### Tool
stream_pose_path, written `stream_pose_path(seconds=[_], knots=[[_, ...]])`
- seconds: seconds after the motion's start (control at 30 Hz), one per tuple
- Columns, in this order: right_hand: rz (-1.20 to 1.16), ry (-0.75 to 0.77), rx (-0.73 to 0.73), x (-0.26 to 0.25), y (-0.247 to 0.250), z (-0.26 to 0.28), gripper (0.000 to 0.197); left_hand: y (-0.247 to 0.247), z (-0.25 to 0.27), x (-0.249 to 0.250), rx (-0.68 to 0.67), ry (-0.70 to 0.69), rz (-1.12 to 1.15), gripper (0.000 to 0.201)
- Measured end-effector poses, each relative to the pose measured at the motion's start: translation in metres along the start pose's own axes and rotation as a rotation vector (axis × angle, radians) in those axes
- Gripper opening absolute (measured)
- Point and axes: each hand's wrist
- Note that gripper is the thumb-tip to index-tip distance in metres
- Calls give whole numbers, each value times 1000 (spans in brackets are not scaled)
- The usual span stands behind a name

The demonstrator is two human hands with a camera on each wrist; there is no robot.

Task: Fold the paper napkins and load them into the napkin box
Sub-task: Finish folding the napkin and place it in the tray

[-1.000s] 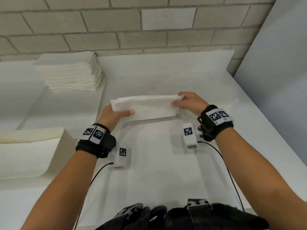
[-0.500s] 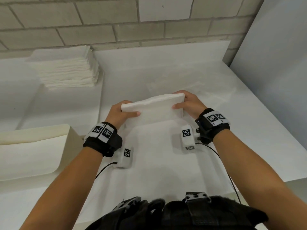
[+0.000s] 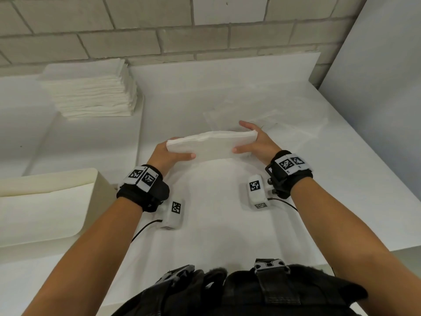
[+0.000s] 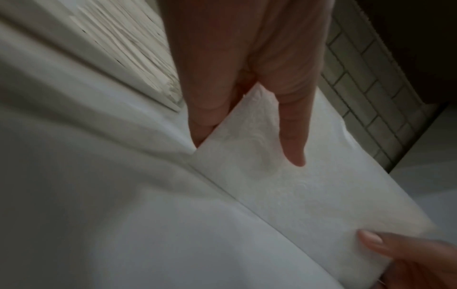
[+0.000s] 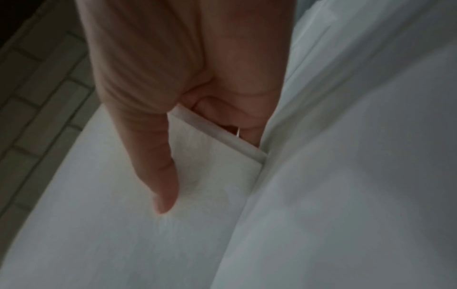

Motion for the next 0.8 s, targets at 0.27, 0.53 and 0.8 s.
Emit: stream_pose_path(seconds=[0.27,0.53,0.8], knots=[[15,-111,-78,-4,-3,3,49,-10,-4,5,-40,13,-148,51],[508,432,-65,-71,0,1,96,-12,-3,75,86,-312,-658,31],[10,315,-2,-103,-26,-12,32,-22,-10,120,312,-577,-209,77]])
Point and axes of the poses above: each hand's wrist, its own z-axis away from the middle knuckle, its own y-axis out of the back of the hand, x = y × z, and after that the axes turned 2 degrees about x, right-handed
